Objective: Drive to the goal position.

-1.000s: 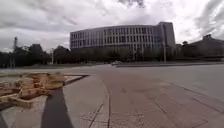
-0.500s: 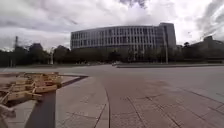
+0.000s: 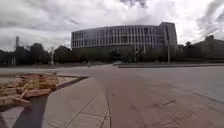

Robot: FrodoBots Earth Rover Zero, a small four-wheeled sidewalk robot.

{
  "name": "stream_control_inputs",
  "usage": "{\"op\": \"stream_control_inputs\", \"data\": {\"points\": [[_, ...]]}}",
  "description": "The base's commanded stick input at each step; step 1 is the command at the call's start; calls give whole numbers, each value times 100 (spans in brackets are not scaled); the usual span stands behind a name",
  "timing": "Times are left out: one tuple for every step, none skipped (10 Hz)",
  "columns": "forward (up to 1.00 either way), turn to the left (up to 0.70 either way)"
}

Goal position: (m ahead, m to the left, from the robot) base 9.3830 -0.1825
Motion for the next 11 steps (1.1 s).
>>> {"op": "stream_control_inputs", "data": {"points": [[70, 1], [70, 1], [70, 1], [70, 1], [70, 1], [70, 1], [70, 1], [70, 1], [70, 1], [70, 1], [70, 1]]}}
